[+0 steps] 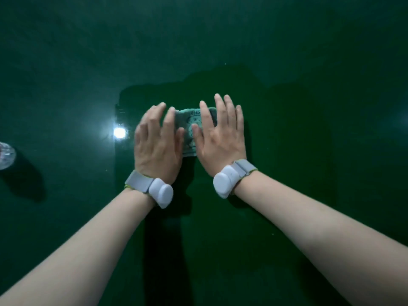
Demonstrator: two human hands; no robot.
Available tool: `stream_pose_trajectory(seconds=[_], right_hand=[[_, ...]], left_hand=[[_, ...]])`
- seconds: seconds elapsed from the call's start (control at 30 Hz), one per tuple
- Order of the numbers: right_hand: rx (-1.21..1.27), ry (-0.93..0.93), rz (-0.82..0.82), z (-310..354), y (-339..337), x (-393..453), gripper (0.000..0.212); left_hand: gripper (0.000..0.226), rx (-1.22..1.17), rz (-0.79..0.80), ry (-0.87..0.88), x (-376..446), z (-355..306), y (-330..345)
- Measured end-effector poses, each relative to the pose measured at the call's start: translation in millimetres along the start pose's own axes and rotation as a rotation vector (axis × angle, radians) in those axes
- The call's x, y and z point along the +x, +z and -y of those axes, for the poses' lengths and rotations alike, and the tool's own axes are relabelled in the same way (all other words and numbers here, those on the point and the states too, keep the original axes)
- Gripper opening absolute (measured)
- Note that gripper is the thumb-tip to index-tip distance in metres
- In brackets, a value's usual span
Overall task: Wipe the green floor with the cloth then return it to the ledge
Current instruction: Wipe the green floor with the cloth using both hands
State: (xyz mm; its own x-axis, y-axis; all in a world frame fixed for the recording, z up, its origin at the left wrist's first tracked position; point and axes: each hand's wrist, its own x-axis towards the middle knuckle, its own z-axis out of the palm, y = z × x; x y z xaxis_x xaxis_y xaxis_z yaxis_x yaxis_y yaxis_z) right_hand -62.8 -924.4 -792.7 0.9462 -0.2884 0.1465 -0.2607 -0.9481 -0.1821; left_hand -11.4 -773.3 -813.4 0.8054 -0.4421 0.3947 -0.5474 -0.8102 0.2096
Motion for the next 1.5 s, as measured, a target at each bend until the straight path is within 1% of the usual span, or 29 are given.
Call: stream_pose_trajectory(seconds=[0.1,0.2,0.33,0.43,0.6,0.9,1.07,1.33,1.5], right_hand=[[-0.08,-0.043,0.118,3.2,2.9,-15.0,0.062],[-0.124,-0.084,0.168,-1.3,8.9,-19.8,0.065],[-0.058,-0.064,0.211,-0.4,12.6,-12.2,0.066],[-0.042,-0.073,0.237,-2.9,14.7,-5.2,0.066],[-0.031,-0.085,0.24,-7.2,20.2,23.3,0.067],[-0.022,-0.082,0.278,-14.9,34.5,122.8,0.066],[-0.016,-0.084,0.313,-20.7,39.3,166.4,0.066],[-0.031,-0.079,0.401,-20.9,39.5,215.5,0.065],[-0.04,-0.067,0.454,-18.7,32.2,223.8,0.065]], left_hand=[[0.049,-0.048,0.103,0.099,-8.3,-17.8,-2.3],[0.053,-0.017,0.189,0.154,-14.4,-23.1,-2.7],[0.054,-0.067,0.342,0.02,-9.6,-20.6,-1.6],[0.059,-0.075,0.428,-0.008,-2.1,-17.7,0.6],[0.063,-0.094,0.496,-0.026,25.2,-7.0,11.0],[0.065,-0.093,0.596,-0.095,120.6,13.9,43.5],[0.065,-0.088,0.612,-0.12,159.3,20.0,60.4],[0.065,-0.036,0.703,-0.153,208.0,29.9,71.2],[0.065,0.01,0.754,-0.167,222.2,26.1,64.8]])
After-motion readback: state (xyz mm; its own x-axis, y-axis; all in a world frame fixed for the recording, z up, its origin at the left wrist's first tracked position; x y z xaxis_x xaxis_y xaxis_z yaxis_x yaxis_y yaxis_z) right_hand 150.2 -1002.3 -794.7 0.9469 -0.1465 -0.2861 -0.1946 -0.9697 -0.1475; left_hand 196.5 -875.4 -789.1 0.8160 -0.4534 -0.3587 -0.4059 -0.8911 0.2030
